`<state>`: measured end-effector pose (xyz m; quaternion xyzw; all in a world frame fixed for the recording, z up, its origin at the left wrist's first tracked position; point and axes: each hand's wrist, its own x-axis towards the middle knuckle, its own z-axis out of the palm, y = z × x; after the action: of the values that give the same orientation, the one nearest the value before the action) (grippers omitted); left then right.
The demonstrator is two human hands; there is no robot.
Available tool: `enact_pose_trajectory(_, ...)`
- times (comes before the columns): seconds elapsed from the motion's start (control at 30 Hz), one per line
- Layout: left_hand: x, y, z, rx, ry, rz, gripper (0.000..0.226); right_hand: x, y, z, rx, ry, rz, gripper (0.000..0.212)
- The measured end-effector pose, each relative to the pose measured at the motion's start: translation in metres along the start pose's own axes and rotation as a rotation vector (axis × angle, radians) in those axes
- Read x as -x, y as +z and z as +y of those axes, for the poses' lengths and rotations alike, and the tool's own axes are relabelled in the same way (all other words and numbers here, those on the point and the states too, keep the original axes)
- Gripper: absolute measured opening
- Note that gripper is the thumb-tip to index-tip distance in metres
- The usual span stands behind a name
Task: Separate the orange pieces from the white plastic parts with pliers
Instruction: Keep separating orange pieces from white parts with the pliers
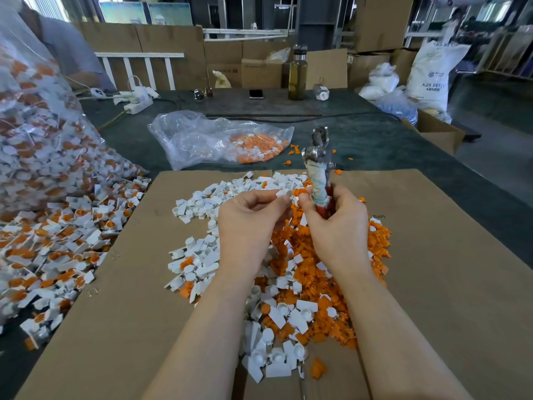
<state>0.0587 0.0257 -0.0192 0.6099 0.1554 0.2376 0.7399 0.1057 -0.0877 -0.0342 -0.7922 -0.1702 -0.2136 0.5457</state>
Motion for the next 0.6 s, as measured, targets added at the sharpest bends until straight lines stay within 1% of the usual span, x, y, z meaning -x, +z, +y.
enact_pose_trajectory(0.23,0.001,0.002,0.0015,-0.061,0.069,0.029,0.015,0.0018,0.0009,-0.0019,0.031,-0.081,0.034,0.016)
enact_pose_trajectory(0.43,0.0029,0.0025,0.0015,-0.063,0.071,0.011,0.013,0.0024,0.0009,-0.0014,0.024,-0.087,0.037,0.015)
enact_pose_trajectory(0.6,0.0035,0.0038,0.0012,-0.126,0.132,0.019,0.021,0.0033,0.0003,-0.001,0.03,-0.09,0.043,0.015)
